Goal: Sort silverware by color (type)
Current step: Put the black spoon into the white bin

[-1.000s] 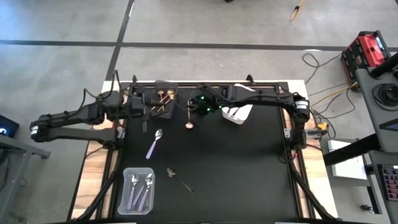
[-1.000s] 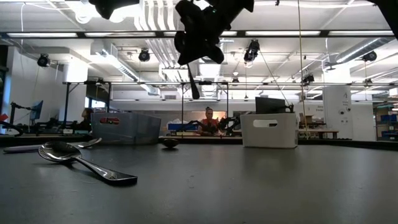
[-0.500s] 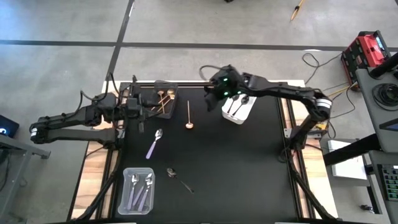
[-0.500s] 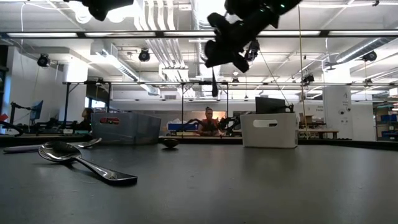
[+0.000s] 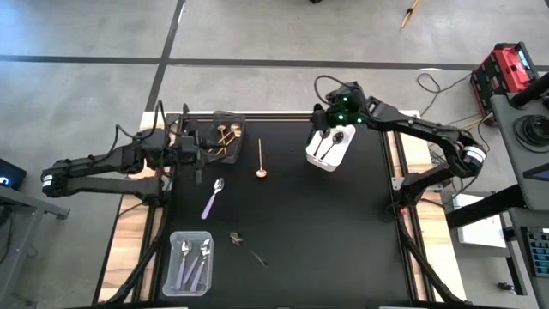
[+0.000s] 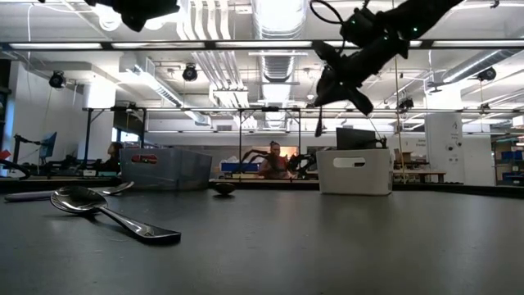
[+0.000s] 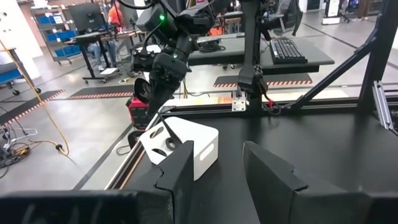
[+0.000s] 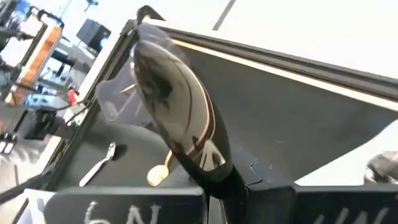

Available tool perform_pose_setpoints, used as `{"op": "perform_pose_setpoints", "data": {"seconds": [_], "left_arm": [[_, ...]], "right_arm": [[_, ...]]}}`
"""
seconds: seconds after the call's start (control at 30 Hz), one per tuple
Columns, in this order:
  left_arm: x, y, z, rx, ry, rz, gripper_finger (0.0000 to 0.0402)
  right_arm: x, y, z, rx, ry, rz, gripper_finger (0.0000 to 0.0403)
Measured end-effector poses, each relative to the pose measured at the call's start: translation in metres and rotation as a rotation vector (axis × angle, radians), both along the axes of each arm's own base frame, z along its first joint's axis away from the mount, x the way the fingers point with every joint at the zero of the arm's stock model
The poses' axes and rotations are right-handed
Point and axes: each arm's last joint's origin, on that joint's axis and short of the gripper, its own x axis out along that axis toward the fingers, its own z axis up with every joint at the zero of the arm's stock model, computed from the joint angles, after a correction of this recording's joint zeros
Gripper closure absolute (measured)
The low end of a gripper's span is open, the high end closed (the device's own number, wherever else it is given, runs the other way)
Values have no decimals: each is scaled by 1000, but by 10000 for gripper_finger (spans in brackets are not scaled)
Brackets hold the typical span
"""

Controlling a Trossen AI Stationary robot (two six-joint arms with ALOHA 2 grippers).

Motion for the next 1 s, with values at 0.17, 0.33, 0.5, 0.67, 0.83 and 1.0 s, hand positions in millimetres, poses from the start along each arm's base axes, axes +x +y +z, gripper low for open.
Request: {"op": "perform_pose_setpoints", "data": {"seconds": [0.17, 0.33, 0.5, 0.67, 0.83, 1.0], "left_arm": [[2, 0, -6, -4, 23, -1, 280], [2, 0, -11, -22, 32, 1, 280], [2, 0, -18, -41, 44, 4, 280], [4, 1, -20, -46, -30, 4, 280], [5, 1, -19, -65, -62, 4, 280], [7, 1, -22, -104, -102, 4, 280]], "right_arm": [[-18, -5, -14, 55, 19, -74, 394], [-27, -8, -30, 97, 53, -112, 394], [-32, -7, -42, 147, 72, -146, 394], [-35, -6, -50, 157, 101, -211, 394], [-37, -6, -60, 190, 126, -266, 394], [-31, -9, -73, 237, 149, -279, 394]]}}
